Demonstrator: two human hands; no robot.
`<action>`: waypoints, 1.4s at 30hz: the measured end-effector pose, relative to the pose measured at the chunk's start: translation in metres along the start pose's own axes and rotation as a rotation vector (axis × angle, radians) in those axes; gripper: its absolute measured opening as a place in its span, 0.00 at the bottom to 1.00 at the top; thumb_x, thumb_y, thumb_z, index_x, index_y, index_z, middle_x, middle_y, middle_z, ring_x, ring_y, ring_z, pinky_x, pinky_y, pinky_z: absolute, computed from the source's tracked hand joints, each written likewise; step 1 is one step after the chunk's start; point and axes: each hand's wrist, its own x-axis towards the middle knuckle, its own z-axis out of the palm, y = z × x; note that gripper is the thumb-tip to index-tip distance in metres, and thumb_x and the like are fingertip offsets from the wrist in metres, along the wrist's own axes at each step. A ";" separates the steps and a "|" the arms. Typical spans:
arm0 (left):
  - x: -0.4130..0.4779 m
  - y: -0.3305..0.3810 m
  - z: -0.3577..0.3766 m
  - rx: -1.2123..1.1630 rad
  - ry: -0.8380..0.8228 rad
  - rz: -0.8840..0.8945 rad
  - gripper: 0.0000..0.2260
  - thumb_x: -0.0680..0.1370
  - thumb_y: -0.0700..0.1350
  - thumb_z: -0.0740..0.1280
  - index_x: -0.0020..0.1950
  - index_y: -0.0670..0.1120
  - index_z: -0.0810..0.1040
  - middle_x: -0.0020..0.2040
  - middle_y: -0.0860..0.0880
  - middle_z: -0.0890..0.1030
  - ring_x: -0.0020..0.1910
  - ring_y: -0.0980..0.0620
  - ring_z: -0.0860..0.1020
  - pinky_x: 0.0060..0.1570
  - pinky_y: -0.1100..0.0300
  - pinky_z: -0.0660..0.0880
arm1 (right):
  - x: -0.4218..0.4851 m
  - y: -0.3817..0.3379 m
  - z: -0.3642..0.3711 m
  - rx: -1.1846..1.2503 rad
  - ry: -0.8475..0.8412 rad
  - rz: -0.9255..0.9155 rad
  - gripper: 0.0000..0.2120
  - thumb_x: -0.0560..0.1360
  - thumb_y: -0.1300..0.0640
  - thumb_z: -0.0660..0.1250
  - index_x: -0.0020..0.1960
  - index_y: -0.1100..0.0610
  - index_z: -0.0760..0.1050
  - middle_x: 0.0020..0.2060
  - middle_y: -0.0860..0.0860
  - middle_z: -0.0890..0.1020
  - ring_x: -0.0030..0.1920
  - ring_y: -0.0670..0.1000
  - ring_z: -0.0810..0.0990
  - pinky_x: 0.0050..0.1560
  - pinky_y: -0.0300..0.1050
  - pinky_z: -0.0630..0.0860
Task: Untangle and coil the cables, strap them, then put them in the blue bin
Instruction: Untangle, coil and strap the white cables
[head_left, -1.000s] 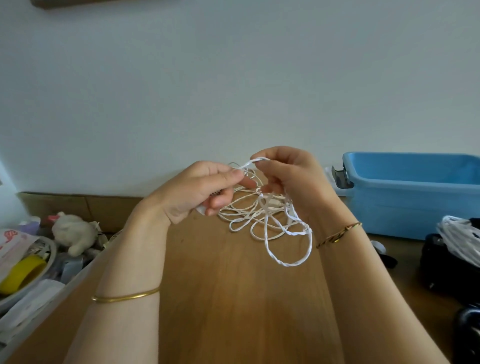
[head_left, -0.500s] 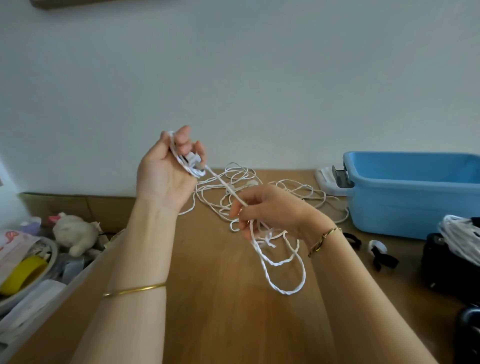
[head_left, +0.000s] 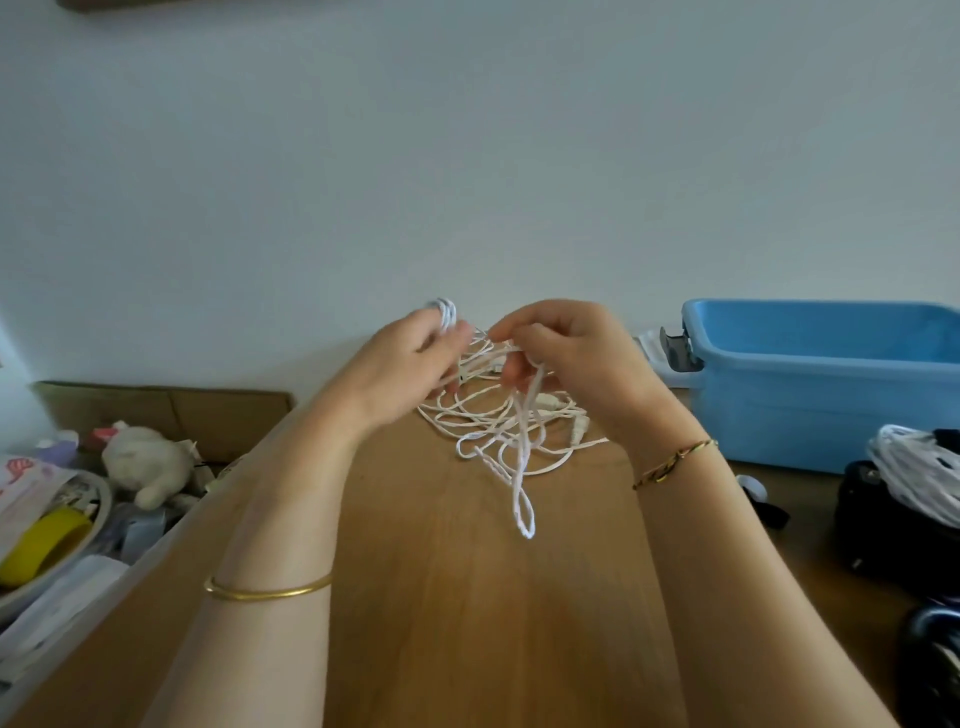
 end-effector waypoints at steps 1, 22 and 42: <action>-0.003 0.003 -0.002 0.005 -0.066 -0.028 0.24 0.74 0.62 0.65 0.54 0.41 0.73 0.43 0.44 0.80 0.39 0.49 0.78 0.42 0.51 0.74 | 0.001 0.002 -0.002 0.022 0.031 0.012 0.11 0.77 0.66 0.58 0.46 0.60 0.79 0.28 0.53 0.79 0.32 0.52 0.79 0.40 0.53 0.79; 0.003 0.001 -0.024 -0.142 0.649 -0.171 0.14 0.76 0.41 0.60 0.29 0.46 0.66 0.29 0.46 0.70 0.25 0.47 0.67 0.25 0.62 0.62 | 0.006 0.053 0.010 0.177 0.274 0.404 0.12 0.78 0.63 0.61 0.39 0.61 0.78 0.20 0.51 0.76 0.21 0.50 0.67 0.23 0.37 0.64; 0.001 0.006 -0.015 0.081 0.314 -0.188 0.18 0.78 0.43 0.61 0.27 0.44 0.69 0.26 0.45 0.73 0.27 0.45 0.71 0.40 0.49 0.74 | 0.006 0.002 0.021 0.045 0.208 0.085 0.12 0.79 0.52 0.59 0.53 0.56 0.79 0.45 0.49 0.84 0.47 0.48 0.81 0.45 0.41 0.75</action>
